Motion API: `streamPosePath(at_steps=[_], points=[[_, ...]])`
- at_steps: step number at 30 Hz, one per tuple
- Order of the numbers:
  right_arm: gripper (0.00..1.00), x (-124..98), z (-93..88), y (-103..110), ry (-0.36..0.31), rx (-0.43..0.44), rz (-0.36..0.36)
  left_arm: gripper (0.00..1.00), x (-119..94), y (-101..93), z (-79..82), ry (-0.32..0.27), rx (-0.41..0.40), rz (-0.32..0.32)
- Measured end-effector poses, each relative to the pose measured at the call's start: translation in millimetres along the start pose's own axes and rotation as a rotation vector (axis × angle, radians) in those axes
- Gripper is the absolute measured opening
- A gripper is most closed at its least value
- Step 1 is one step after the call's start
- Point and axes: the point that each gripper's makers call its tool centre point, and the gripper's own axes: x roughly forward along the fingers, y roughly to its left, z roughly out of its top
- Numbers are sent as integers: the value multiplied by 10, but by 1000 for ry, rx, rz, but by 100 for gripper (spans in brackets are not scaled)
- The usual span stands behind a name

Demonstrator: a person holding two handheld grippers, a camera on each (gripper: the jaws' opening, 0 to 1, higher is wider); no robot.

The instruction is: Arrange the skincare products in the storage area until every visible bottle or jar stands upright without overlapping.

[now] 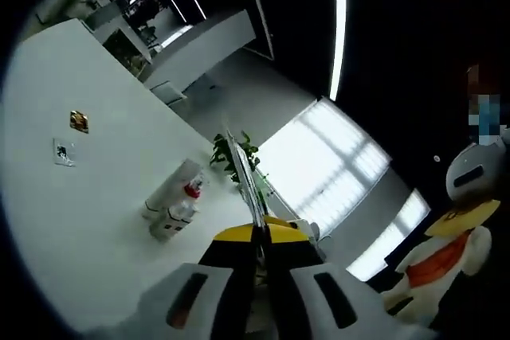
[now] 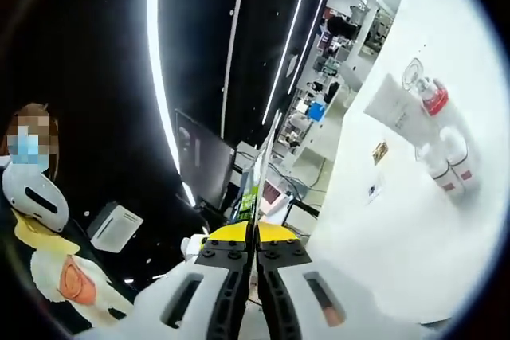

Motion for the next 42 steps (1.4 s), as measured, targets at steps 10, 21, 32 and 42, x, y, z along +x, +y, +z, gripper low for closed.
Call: streamPosePath(at_steps=[10, 21, 32, 42], points=[[19, 15, -20, -67, 18, -81, -7, 0, 14, 137, 2, -22, -58, 15], [56, 97, -58, -116, 74, -134, 5, 0, 97, 348, 39, -22, -86, 49], [87, 55, -30, -366, 102, -227, -87, 0, 233, 627, -13, 17, -104, 95], [97, -84, 7, -627, 136, -293, -195, 0, 371, 938, -171, 96, -64, 162]])
